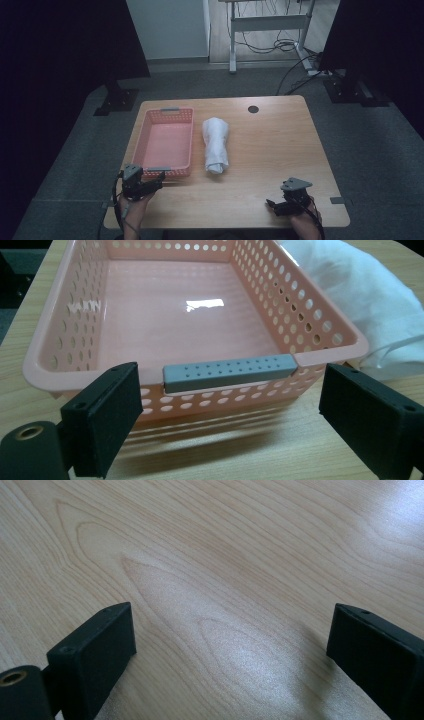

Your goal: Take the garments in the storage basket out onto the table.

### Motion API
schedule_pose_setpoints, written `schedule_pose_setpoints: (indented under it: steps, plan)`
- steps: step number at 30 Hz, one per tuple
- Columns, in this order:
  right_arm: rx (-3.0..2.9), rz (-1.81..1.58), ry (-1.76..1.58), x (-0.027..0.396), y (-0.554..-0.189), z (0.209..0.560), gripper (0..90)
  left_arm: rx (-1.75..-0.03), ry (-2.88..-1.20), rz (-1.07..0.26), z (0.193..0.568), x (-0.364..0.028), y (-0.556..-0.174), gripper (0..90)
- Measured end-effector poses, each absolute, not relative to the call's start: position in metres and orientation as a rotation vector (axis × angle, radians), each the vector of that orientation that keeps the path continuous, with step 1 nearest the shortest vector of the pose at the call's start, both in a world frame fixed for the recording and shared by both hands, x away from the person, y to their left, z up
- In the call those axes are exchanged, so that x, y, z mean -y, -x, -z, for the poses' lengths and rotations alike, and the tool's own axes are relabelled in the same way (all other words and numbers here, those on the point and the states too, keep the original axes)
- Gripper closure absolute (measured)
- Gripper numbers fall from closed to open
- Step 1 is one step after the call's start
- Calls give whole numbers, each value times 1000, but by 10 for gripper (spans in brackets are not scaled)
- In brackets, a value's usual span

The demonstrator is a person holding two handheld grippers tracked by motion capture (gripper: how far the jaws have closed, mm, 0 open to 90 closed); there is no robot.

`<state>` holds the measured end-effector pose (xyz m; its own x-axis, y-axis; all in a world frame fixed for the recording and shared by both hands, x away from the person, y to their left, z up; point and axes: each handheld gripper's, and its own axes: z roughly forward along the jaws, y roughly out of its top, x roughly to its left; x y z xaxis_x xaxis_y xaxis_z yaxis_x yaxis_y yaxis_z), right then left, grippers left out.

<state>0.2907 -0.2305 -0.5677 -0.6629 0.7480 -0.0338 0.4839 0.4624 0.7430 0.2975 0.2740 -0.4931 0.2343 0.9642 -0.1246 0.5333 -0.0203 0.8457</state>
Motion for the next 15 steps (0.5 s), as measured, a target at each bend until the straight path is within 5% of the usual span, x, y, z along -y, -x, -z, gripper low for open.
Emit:
schedule_pose_setpoints:
  steps: [15]
  plan:
    - [-2358, -1028, -1044, 230, -291, 568, 48, -1459, -1610, -665, 498, -294, -291, 97]
